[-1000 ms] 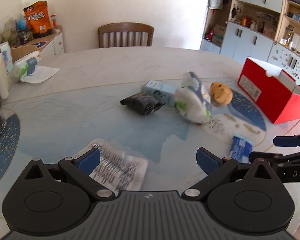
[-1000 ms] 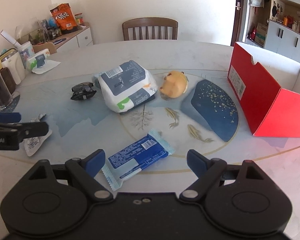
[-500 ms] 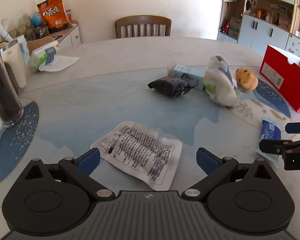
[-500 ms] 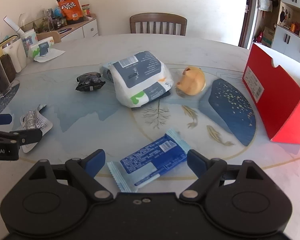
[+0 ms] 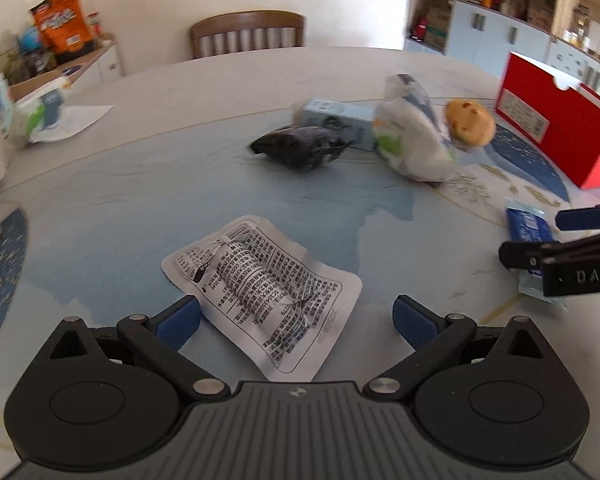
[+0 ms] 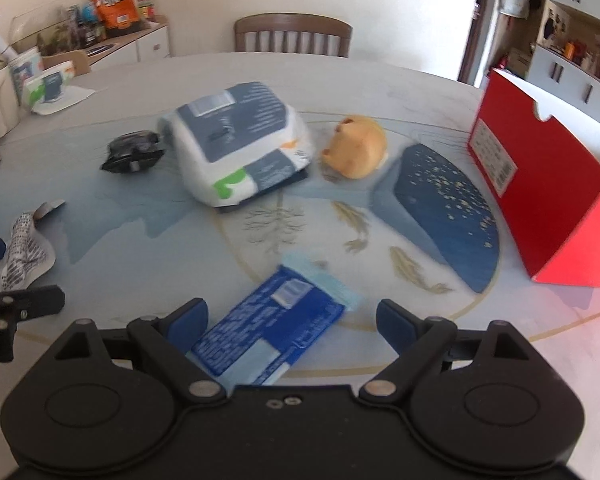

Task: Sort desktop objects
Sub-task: 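Reach right tool to blue snack bar while left tool nears white sachet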

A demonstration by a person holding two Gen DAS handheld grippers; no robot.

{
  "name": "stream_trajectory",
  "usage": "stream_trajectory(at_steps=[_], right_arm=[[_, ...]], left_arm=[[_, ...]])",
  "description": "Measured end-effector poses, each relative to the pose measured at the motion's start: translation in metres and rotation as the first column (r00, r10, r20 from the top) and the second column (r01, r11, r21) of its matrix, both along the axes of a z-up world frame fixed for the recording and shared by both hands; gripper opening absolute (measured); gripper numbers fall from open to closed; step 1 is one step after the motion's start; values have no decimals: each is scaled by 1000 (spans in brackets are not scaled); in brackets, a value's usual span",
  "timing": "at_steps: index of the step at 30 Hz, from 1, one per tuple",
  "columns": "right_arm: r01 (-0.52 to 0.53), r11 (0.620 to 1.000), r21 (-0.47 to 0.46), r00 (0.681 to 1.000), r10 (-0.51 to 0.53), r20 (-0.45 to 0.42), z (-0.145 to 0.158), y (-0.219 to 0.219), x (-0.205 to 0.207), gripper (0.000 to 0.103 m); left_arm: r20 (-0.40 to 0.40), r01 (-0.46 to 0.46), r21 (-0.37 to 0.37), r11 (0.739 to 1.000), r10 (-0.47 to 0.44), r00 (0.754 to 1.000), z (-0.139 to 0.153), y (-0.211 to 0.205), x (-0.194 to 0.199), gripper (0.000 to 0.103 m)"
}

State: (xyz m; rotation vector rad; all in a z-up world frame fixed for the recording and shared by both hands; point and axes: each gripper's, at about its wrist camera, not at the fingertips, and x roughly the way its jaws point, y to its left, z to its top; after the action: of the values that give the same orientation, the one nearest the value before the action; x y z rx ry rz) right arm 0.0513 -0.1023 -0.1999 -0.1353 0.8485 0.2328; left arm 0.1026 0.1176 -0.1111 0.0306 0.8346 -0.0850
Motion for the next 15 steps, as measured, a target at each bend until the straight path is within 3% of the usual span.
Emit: stream_trajectory(at_steps=[8,15], right_arm=[[48,999,24,998,-47,-37,0,-22,6,88],[35,999,28,998,-34,-55,3,-24,8,82]], left_arm=[[5,131,-12,991,-131,991,0,-27,14,103],[-63,20,-110,994,-27,998,8,-22,43,103]])
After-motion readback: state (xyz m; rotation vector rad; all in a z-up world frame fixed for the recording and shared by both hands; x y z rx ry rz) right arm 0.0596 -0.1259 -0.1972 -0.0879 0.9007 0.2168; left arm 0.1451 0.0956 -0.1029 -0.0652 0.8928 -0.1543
